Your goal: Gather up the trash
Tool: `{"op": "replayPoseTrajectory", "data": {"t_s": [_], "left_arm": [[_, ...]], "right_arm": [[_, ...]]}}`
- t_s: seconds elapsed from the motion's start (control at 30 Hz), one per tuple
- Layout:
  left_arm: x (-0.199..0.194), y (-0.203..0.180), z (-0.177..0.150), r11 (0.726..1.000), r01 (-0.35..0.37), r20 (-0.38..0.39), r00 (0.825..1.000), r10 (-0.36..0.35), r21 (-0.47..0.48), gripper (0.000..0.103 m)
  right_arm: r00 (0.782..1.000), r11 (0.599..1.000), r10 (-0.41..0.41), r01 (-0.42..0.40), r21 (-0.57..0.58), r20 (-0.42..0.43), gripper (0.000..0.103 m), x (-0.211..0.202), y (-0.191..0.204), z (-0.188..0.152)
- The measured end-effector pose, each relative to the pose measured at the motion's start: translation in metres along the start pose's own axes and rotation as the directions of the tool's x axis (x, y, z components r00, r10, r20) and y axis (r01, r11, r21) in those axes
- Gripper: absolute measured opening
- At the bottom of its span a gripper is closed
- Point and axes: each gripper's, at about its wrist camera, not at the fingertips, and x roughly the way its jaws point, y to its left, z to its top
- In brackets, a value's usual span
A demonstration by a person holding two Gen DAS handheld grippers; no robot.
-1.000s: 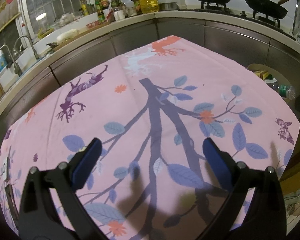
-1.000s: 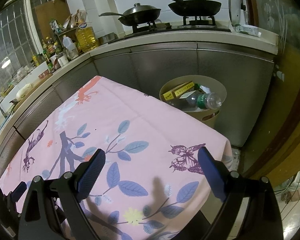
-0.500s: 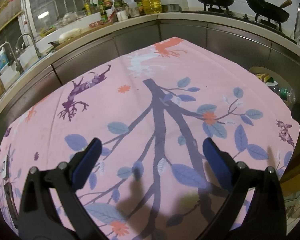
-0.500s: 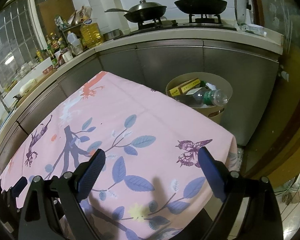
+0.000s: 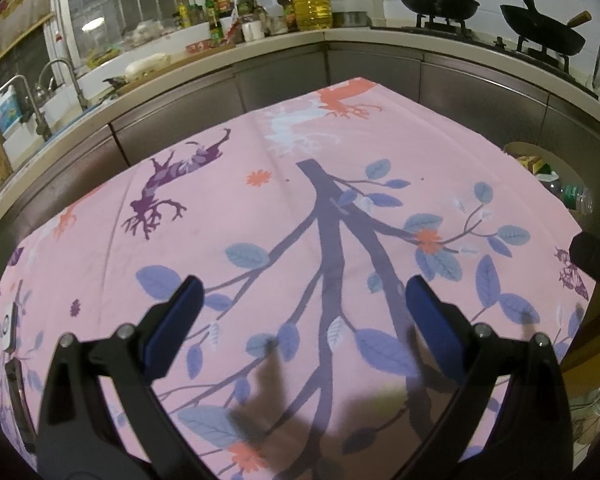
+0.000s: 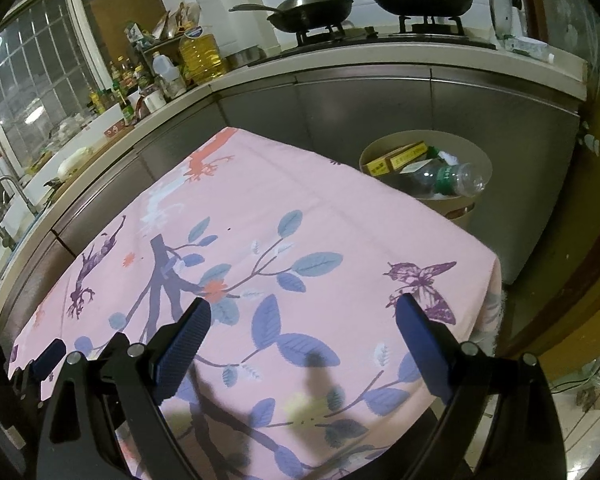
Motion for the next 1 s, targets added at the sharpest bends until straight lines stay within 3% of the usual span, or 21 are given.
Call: {"op": "replayPoseTrajectory", "data": {"t_s": [0.37,1.0], "left_arm": [[-0.001,0.014,-0.001,0.999,0.007,0.018,1.0,-0.006,-0.034,0.097],[-0.007,0.015,0.001,0.999,-0.037,0.044,0.998,0.038,-0.031,0.097]], "right_arm": [[0.997,0.998,0.058,-0.059,-0.02,-0.041,0.09,0.006,0.011,-0.005],[0.995,0.996,0.082,-0.083,-0.014,-0.054,0.09,0.008,0.011,-0.006]]}}
